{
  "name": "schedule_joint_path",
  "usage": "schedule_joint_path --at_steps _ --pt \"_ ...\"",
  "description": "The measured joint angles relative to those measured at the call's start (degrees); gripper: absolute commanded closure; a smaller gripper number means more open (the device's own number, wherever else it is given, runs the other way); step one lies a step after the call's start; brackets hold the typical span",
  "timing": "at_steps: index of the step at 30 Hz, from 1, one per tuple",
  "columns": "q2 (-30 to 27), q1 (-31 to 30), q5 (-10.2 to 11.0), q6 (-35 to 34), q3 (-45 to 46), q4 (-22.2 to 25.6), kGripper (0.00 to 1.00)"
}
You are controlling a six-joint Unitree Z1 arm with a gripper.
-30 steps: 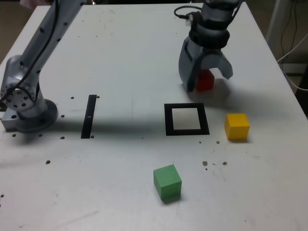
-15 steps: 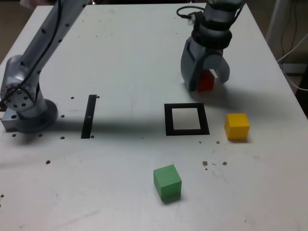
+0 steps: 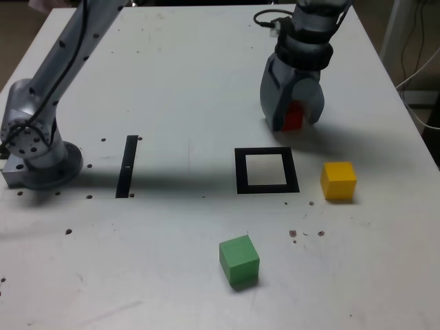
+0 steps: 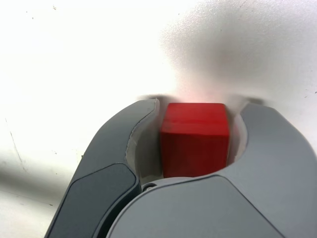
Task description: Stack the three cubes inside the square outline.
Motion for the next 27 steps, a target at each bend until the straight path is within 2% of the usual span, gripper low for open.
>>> schedule_joint_path --at_steps 8,17,27 --pt "-1.0 -0.1 0.1 0.3 1.4 0.1 0.72" --pt "-8.7 -1.1 0.4 1.7 7.8 0.8 0.72" --pt "-15.3 -6.3 -1.6 2.1 16.6 0.2 0.72"
